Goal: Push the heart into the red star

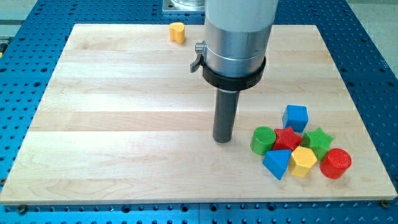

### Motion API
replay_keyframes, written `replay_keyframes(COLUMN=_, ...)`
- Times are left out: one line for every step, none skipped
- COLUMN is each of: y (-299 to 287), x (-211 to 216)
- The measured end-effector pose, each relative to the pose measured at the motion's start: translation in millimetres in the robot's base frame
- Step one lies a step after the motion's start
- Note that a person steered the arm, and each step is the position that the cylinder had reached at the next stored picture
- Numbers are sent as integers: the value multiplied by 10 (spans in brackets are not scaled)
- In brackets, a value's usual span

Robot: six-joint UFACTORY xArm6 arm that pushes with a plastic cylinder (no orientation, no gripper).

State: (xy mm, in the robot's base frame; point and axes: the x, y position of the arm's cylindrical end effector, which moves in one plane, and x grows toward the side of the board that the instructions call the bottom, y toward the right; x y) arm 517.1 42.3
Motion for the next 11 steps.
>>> replay_keyframes(y=0, x=-91)
replay_keyframes(y=-158, x=-52)
replay_keyframes(y=-1014, x=-484)
replay_keyframes(y=-1834, x=-1002)
replay_keyframes(y=-2024, x=-2175)
replay_keyframes(y=-1864, x=-3051)
replay_keyframes(y=-1125, x=-3198)
replay_keyframes(y=-230, x=-2736)
replay_keyframes(y=-145, x=-1923)
replay_keyframes(y=245, x=-2875)
replay_keyframes(y=-371, x=-3180)
